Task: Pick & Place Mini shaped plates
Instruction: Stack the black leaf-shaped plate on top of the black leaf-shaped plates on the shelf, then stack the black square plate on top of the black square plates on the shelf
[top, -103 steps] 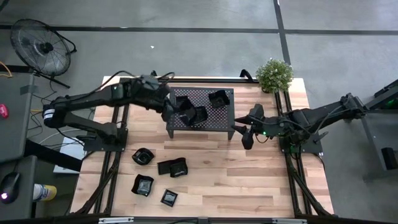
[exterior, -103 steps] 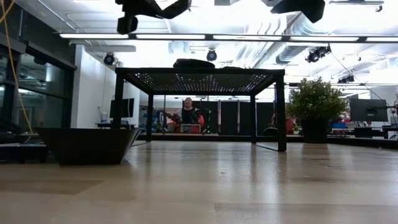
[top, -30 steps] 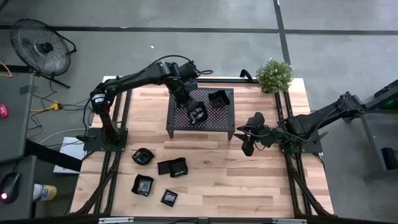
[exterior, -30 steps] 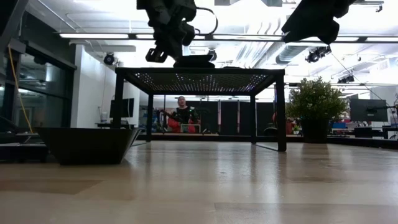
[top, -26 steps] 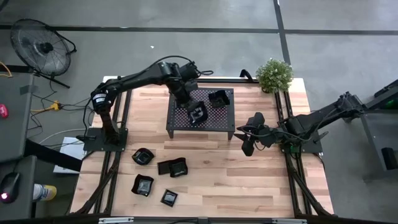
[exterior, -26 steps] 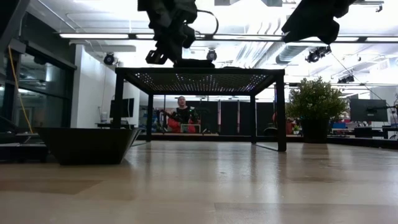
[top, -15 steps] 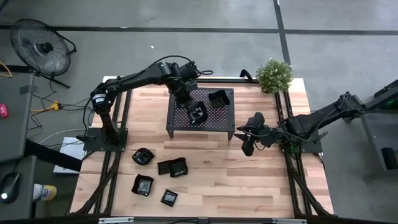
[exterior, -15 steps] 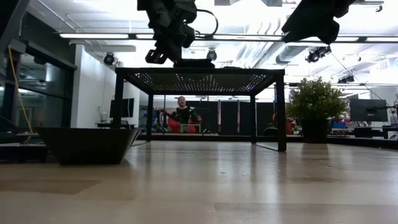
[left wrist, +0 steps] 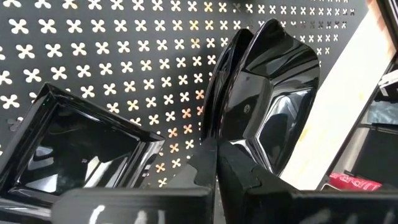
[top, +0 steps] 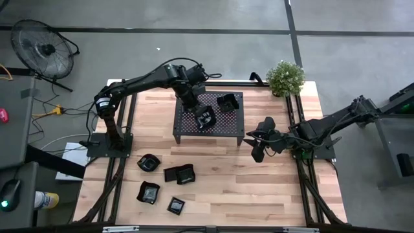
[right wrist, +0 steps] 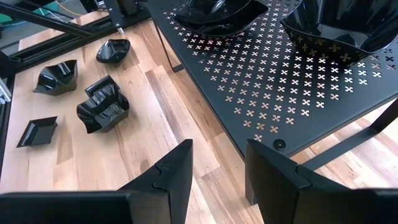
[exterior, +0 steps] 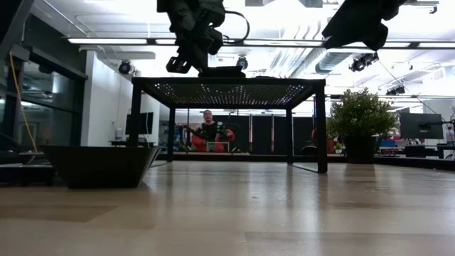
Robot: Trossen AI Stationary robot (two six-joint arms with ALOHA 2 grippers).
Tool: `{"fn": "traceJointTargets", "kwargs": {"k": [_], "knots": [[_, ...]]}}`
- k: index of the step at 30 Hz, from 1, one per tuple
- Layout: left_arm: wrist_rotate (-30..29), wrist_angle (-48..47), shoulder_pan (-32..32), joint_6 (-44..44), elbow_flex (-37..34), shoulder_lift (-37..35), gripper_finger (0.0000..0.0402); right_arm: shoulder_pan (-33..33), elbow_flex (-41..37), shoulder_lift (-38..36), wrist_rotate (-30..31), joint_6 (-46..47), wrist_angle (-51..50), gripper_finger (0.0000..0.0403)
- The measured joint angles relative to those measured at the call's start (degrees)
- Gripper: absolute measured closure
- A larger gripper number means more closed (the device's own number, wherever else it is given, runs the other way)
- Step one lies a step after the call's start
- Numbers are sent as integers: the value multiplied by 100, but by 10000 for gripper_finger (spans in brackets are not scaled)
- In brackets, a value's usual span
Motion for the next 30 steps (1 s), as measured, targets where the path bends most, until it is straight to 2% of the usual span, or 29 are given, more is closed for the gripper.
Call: {"fn": "traceJointTargets", "kwargs": {"k": [7, 17, 30], "knots": [[21, -16, 0, 2, 0, 0, 397, 0, 0, 0, 0, -7, 0, 261], [-110, 21, 0, 13, 0, 0, 338, 0, 0, 0, 2, -9, 0, 261], [-149, -90, 2, 164, 85, -57, 337, 0, 0, 0, 4, -9, 0, 261]]}}
